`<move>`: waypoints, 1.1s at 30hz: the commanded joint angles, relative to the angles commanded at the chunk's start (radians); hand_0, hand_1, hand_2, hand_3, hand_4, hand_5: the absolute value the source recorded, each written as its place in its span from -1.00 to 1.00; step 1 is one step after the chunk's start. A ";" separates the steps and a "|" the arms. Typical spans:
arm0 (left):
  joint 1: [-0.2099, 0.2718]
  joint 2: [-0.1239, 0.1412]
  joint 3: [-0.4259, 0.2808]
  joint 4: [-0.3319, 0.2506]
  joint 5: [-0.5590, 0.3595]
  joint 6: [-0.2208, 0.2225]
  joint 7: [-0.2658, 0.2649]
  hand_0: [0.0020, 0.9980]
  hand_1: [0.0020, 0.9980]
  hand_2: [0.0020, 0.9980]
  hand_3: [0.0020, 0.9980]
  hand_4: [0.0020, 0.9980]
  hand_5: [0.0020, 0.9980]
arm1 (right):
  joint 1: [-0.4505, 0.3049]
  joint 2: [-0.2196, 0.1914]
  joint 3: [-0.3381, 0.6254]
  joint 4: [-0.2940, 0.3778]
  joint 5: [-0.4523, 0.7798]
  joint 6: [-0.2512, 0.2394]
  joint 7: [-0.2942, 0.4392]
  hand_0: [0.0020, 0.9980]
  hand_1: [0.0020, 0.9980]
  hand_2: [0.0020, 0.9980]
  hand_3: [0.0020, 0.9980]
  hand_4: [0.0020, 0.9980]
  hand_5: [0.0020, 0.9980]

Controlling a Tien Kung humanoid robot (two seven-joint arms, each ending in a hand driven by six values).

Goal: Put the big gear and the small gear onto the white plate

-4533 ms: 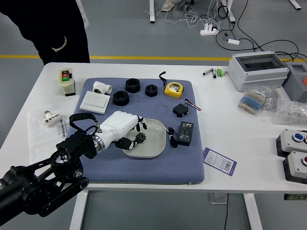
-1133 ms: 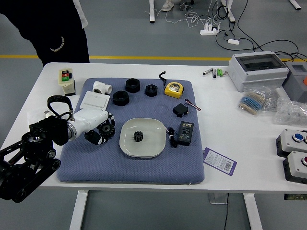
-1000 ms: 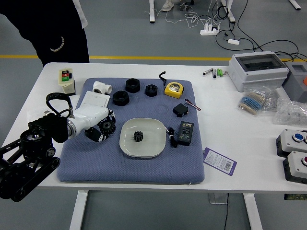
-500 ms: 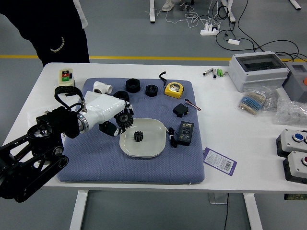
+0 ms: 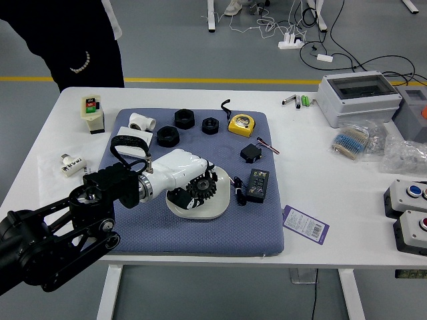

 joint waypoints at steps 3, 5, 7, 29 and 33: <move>-0.007 -0.009 0.013 0.017 0.001 0.004 -0.001 -0.21 -0.08 -0.01 0.12 -0.61 -1.00 | 0.002 -0.001 0.001 0.000 -0.001 0.000 0.000 0.22 0.24 0.44 0.07 0.48 0.41; -0.012 -0.012 0.020 0.023 -0.001 0.004 0.000 -0.21 -0.08 -0.01 0.12 -0.61 -1.00 | 0.003 -0.001 0.001 0.000 -0.002 0.000 0.000 0.22 0.24 0.44 0.07 0.48 0.41; -0.014 -0.013 0.026 0.025 -0.006 0.007 -0.001 -0.20 -0.07 0.01 0.13 -0.52 -1.00 | 0.004 -0.001 0.003 0.000 0.000 0.000 0.000 0.22 0.24 0.44 0.07 0.48 0.41; -0.029 -0.028 0.032 0.093 -0.031 0.001 -0.017 0.03 0.26 0.40 0.50 1.00 -0.47 | 0.010 -0.003 0.003 0.000 0.000 0.001 0.000 0.22 0.24 0.44 0.07 0.48 0.41; -0.031 -0.029 0.028 0.097 -0.032 0.003 -0.020 0.06 0.30 0.48 0.55 1.00 -0.42 | 0.010 -0.003 0.003 0.000 -0.001 0.001 0.000 0.22 0.24 0.44 0.07 0.48 0.41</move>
